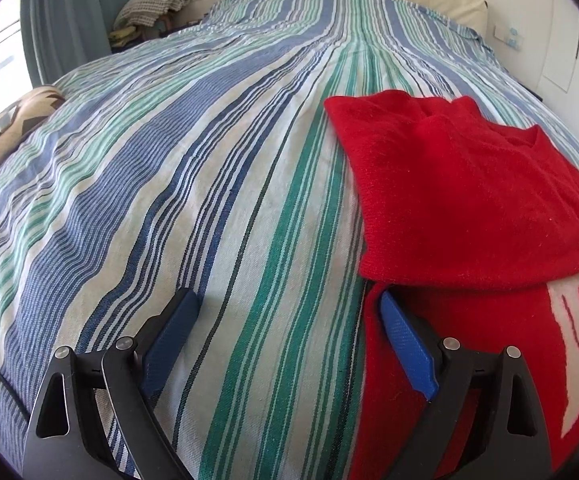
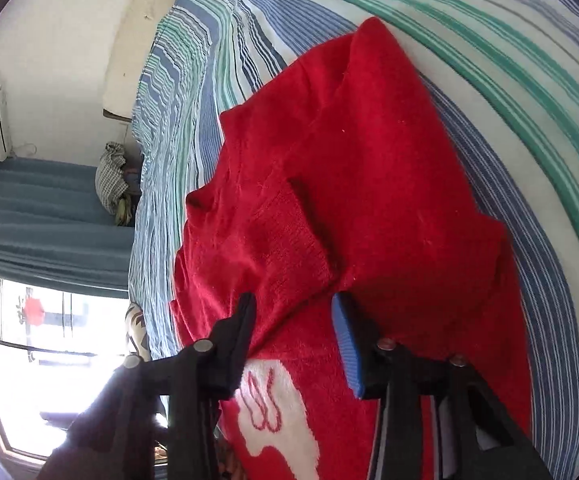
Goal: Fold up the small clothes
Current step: 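Grasp the sweater side with the right tool and fold it inward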
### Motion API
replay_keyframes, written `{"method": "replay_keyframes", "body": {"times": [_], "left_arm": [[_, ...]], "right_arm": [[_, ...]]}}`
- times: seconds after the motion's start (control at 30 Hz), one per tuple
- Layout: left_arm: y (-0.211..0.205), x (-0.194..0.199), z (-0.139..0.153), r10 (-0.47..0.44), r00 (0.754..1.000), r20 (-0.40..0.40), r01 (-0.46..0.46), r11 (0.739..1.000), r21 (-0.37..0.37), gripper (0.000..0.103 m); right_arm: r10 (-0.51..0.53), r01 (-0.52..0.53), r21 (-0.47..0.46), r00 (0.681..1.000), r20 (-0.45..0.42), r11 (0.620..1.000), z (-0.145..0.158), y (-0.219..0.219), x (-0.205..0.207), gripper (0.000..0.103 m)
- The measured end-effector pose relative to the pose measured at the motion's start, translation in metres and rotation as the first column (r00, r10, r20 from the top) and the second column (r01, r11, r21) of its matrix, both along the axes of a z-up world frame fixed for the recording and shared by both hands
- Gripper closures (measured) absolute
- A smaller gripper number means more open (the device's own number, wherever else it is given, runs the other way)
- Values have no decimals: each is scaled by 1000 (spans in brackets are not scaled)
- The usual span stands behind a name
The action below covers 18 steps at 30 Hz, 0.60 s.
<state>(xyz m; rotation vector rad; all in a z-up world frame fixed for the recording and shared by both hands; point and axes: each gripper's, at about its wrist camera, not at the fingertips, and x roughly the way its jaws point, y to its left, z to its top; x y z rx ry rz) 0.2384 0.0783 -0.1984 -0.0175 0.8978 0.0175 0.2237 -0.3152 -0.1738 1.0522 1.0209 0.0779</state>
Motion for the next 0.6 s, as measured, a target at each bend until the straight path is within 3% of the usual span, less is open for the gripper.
{"method": "replay_keyframes", "body": {"times": [0.03, 0.17, 0.2, 0.27, 0.37, 0.43, 0.5, 0.6], "left_arm": [[0, 0, 0, 0, 1000, 1, 0, 1000, 0, 10], [0, 0, 0, 0, 1000, 1, 0, 1000, 5, 10], [0, 0, 0, 0, 1000, 1, 0, 1000, 6, 10], [0, 0, 0, 0, 1000, 0, 0, 1000, 5, 10], [0, 0, -1, 0, 1000, 1, 0, 1000, 3, 9], [0, 1, -1, 0, 1000, 0, 0, 1000, 1, 9], [-1, 1, 0, 0, 1000, -2, 0, 1000, 4, 8], [-1, 1, 2, -2, 1000, -15, 2, 1000, 7, 7]], "right_arm": [[-15, 15, 14, 1000, 15, 1000, 0, -1, -2, 48], [-42, 43, 61, 999, -4, 997, -20, -8, 11, 53], [-55, 54, 70, 998, 6, 996, -23, -9, 15, 59], [-51, 51, -4, 999, 15, 999, -18, -10, 17, 98], [-41, 55, -133, 993, 107, 990, 9, -10, 4, 98], [7, 9, -224, 997, 73, 975, 10, -6, 5, 98], [52, -50, -229, 999, 3, 972, -3, -5, 11, 94], [41, -35, -189, 999, 25, 981, -2, -12, 0, 85]]}}
